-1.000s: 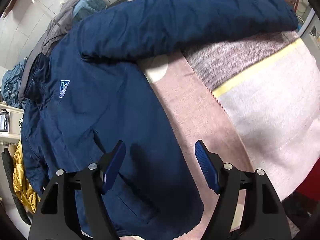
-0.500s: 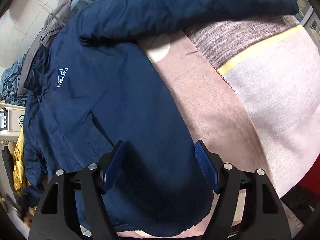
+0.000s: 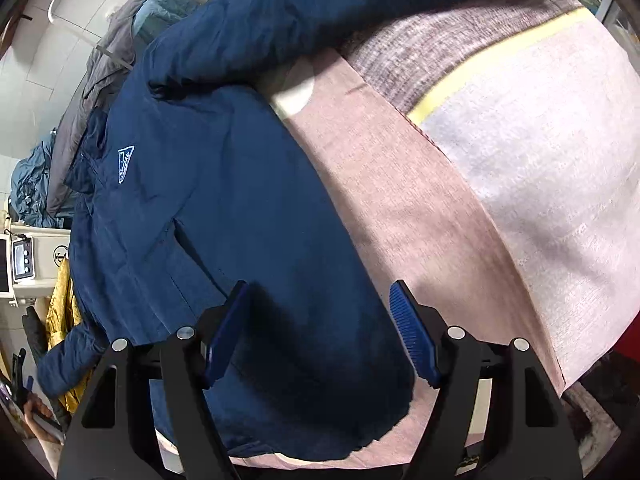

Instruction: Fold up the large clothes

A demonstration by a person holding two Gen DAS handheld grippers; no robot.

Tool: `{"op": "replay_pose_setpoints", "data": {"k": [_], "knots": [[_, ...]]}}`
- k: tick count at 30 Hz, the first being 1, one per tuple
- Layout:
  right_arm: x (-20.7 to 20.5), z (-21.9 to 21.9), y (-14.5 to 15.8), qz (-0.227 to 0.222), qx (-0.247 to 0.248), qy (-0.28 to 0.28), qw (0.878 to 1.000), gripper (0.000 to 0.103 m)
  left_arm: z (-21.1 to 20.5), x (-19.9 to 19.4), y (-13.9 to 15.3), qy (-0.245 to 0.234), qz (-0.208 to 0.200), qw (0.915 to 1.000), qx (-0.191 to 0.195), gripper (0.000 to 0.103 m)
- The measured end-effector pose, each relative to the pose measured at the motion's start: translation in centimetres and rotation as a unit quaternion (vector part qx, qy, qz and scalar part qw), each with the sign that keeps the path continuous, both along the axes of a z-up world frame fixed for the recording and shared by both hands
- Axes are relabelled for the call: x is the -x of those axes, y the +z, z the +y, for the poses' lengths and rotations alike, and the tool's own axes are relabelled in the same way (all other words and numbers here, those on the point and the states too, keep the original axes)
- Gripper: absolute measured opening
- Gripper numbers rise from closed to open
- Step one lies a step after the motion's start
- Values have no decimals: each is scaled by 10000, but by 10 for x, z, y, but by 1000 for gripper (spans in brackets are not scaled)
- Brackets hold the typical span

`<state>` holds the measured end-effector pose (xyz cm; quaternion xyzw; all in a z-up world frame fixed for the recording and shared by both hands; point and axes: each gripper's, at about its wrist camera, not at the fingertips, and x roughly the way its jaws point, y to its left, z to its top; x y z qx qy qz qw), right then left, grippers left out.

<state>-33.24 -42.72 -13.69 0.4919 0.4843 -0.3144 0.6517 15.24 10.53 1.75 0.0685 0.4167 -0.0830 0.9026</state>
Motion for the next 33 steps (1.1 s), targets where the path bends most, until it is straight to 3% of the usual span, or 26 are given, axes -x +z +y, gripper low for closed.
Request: {"op": "replay_pose_setpoints", "data": {"k": [2, 5, 8, 12, 15, 20, 22, 23, 25, 26, 27, 28, 31, 32, 33], "knots": [[3, 1, -3, -2, -39, 41, 10000, 72, -21, 22, -24, -661, 570, 9961, 116, 97], [-2, 3, -7, 50, -72, 332, 9994, 72, -44, 61, -71, -1357, 1218, 9832, 7, 97], [-9, 4, -10, 118, -13, 607, 9981, 72, -55, 102, -129, -1739, 2053, 9629, -211, 97], [-14, 4, -18, 128, -99, 802, 9966, 72, -62, 153, -184, -2100, 3018, 9299, -28, 97], [-14, 3, -26, 74, -287, 795, 9964, 76, -78, 181, -205, -2437, 3189, 9159, -81, 97], [-11, 0, -49, -112, -819, 505, 9953, 76, -91, 179, -222, -2511, 3253, 9116, 60, 98], [-12, 1, -51, -140, -803, 578, 9950, 76, -92, 173, -222, -2541, 3348, 9072, 158, 98], [-13, 2, -51, -150, -780, 637, 9948, 74, -94, 171, -223, -2590, 3406, 9037, 143, 97], [-13, 3, -48, -276, -779, 751, 9937, 59, -99, 170, -221, -2754, 3447, 8973, 89, 93], [-12, 4, -47, -374, -831, 750, 9930, 47, -100, 171, -218, -2843, 3473, 8935, 113, 84], [-13, 6, -46, -455, -870, 745, 9924, 35, -101, 171, -215, -2913, 3558, 8877, 245, 64], [-14, 8, -44, -540, -923, 772, 9913, 30, -106, 164, -210, -2922, 3644, 8835, 366, 58], [-18, 17, -34, -816, -1108, 896, 9864, 19, -114, 159, -192, -2918, 3490, 8899, 335, 32], [-19, 22, -28, -981, -1203, 935, 9834, 16, -114, 154, -183, -2853, 3425, 8942, 413, 17], [-20, 25, -21, -1158, -1297, 951, 9802, 13, -113, 144, -173, -2746, 3396, 8974, 629, 13]]}}
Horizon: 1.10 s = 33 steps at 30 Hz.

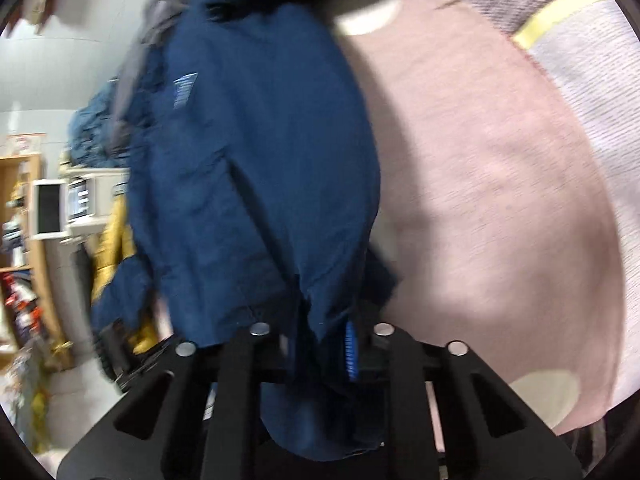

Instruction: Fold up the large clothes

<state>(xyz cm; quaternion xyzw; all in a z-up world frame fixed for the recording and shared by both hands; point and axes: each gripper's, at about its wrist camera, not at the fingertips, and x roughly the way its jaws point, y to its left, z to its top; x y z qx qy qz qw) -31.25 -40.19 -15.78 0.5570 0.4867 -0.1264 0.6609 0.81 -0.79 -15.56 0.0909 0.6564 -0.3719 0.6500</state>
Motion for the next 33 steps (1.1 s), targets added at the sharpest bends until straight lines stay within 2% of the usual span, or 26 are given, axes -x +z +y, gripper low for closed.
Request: {"op": "replay_pose_setpoints", "data": {"k": [2, 4, 8, 10, 12, 13, 14, 16, 17, 18, 20, 22, 24, 25, 26, 27, 29, 31, 33], "knots": [[1, 8, 15, -319, -256, -63, 9991, 11, 2, -19, 23, 262, 43, 9988, 414, 12], [1, 14, 29, -682, -566, -148, 9960, 10, 6, -35, 52, 323, -145, 9971, 668, 11], [10, 32, 63, -1429, -1172, -153, 9827, 9, 13, -50, 106, 232, -720, 9933, 872, 11], [17, 38, 73, -1457, -1142, -76, 9827, 9, 28, -59, 117, 295, -847, 9919, 901, 11], [28, 38, 74, -1094, -820, 39, 9906, 9, 48, -70, 117, 292, -845, 9932, 740, 11], [34, 36, 68, -735, -581, 55, 9956, 9, 59, -79, 111, 271, -757, 9947, 641, 12], [38, 35, 61, -139, -142, 147, 9997, 9, 65, -73, 100, 222, -611, 9967, 480, 13], [39, 34, 46, 758, 657, 385, 9942, 12, 74, -69, 76, 36, -381, 9992, -64, 16], [38, 34, 40, 1017, 822, 357, 9908, 15, 81, -60, 56, -61, -332, 9982, -499, 17], [38, 32, 31, 1282, 832, 165, 9881, 23, 90, -52, 36, -91, -253, 9956, -896, 18], [41, 29, 18, 1430, 501, -330, 9879, 35, 103, -37, 7, 12, -15, 9906, -1365, 18], [42, 27, 19, 1446, 491, -617, 9863, 36, 117, -32, 4, 266, 34, 9899, -1394, 20], [32, 28, 30, 1407, 847, -512, 9851, 37, 127, -36, 19, 656, -132, 9899, -1251, 42], [25, 31, 39, 1419, 1107, -349, 9831, 38, 133, -39, 29, 828, -320, 9887, -1205, 60], [13, 35, 48, 1409, 1377, -169, 9803, 42, 132, -44, 45, 961, -605, 9879, -1060, 69], [0, 37, 58, 1339, 1691, 99, 9764, 51, 129, -49, 57, 1002, -799, 9877, -892, 75], [-35, 46, 70, 1119, 2195, 770, 9661, 61, 116, -60, 73, 982, -970, 9884, -641, 83], [-50, 57, 75, 1014, 2497, 1410, 9526, 61, 93, -63, 82, 880, -1104, 9884, -557, 83], [-82, 78, 72, 1022, 2747, 2131, 9321, 62, 62, -58, 79, 629, -1141, 9905, -440, 86]]}}
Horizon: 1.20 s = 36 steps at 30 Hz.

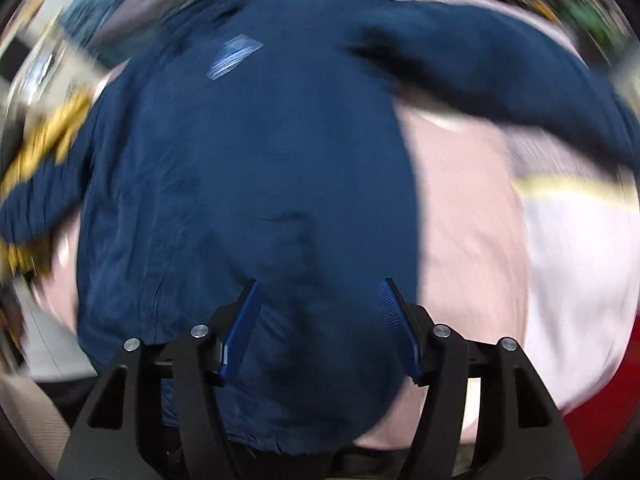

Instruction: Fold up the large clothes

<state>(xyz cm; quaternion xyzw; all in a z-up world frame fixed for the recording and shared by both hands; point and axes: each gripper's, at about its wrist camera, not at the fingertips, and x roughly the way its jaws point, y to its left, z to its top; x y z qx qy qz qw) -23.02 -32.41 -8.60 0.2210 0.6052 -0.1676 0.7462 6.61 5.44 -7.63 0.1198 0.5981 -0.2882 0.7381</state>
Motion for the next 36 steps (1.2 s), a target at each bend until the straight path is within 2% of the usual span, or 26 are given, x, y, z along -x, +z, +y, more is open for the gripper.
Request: {"op": "replay_pose_setpoints", "data": {"k": [2, 4, 5, 7, 8, 9, 11, 12, 13, 16, 20, 26, 32, 36], "knots": [[-30, 21, -9, 168, 121, 538, 9983, 62, -23, 10, -11, -303, 31, 9995, -75, 90], [-46, 39, -19, 262, 157, 978, 9947, 65, -43, 20, -28, -687, 102, 9973, -233, 91], [-48, 46, -25, 354, 181, 1103, 9931, 70, -56, 29, -35, -819, 151, 9961, -287, 92], [-55, 55, -40, 665, 324, 1282, 9890, 73, -68, 43, -58, -1085, 262, 9924, -510, 95], [-59, 61, -53, 909, 544, 1450, 9837, 76, -72, 48, -72, -1196, 220, 9893, -812, 95], [-60, 65, -62, 1084, 676, 1571, 9793, 85, -75, 52, -86, -1290, 186, 9853, -1101, 97], [-59, 72, -92, 1536, 851, 1866, 9666, 95, -78, 57, -105, -1389, 154, 9818, -1286, 98], [-59, 73, -100, 1561, 949, 1921, 9642, 98, -78, 58, -109, -1359, 91, 9826, -1264, 98], [-58, 72, -106, 1486, 1009, 1904, 9651, 98, -79, 57, -109, -1276, 50, 9839, -1253, 98], [-63, 63, -109, 1466, 788, 1617, 9727, 98, -82, 55, -110, -1102, 91, 9842, -1386, 98], [-72, 57, -113, 1636, 777, 1537, 9714, 98, -90, 54, -111, -1004, 73, 9833, -1514, 98], [-70, 56, -119, 1626, 751, 1481, 9726, 98, -94, 49, -109, -967, 111, 9835, -1524, 98], [-56, 64, -111, 1400, 948, 1486, 9743, 98, -98, 56, -104, -740, 70, 9821, -1730, 98], [-44, 64, -96, 1101, 947, 1303, 9808, 98, -102, 62, -105, -612, 90, 9824, -1764, 98]]}}
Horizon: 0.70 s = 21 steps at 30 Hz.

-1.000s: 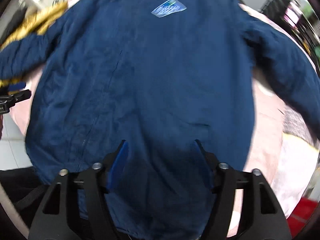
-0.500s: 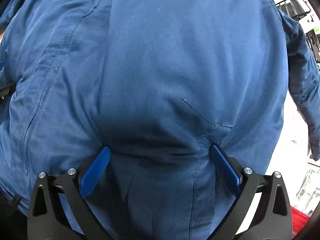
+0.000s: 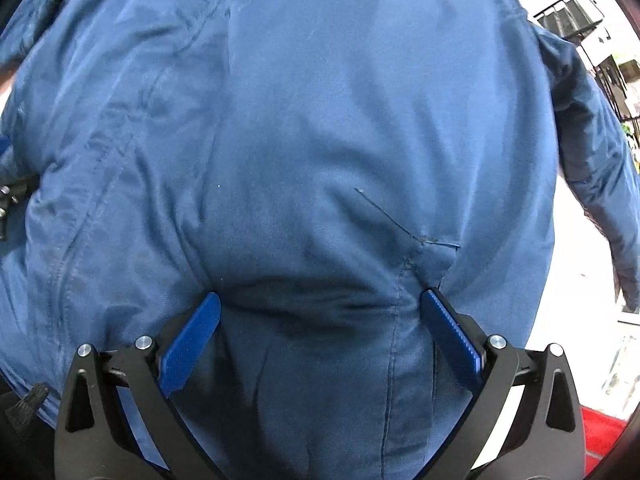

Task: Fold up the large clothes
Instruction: 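Smooth the jacket back with the left gripper while the right gripper grasps the hood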

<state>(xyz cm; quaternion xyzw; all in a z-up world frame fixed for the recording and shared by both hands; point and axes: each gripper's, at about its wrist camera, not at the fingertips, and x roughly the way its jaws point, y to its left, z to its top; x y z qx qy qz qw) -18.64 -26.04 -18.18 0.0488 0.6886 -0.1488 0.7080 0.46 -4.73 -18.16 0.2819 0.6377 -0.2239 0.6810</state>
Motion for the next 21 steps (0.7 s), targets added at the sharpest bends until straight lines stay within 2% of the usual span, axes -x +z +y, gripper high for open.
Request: {"op": "replay_pose_setpoints", "data": {"k": [4, 7, 10, 14, 15, 16, 17, 18, 19, 20, 21], "knots": [[19, -30, 29, -712, -347, -821, 9935, 98, 1, -1, -1, 276, 82, 9995, -144, 98], [40, -75, 61, -1391, -312, -1656, 9758, 98, -5, 6, -4, 265, -32, 9993, -252, 98], [67, -134, 86, -1882, -94, -2485, 9501, 98, -9, 13, -2, 193, -148, 9991, -334, 98], [122, -226, 106, -2373, 98, -3869, 8910, 98, -17, 17, -1, 183, -167, 9985, -491, 98], [142, -251, 107, -2457, 82, -4297, 8689, 98, -18, 18, -1, 207, -153, 9983, -515, 98], [154, -264, 108, -2504, 82, -4516, 8563, 97, -21, 16, -1, 241, -135, 9982, -536, 98], [172, -282, 109, -2614, 74, -4816, 8365, 92, -24, 17, 2, 280, -121, 9980, -554, 98], [180, -299, 111, -2708, 43, -5004, 8223, 88, -26, 17, 2, 303, -115, 9979, -558, 98], [189, -311, 111, -2815, 13, -5204, 8062, 86, -26, 16, 2, 313, -110, 9979, -558, 98], [199, -333, 111, -2979, -18, -5443, 7842, 84, -27, 16, 3, 327, -108, 9978, -558, 98], [207, -341, 110, -3087, -46, -5588, 7697, 84, -27, 16, 3, 341, -106, 9978, -559, 98]]}}
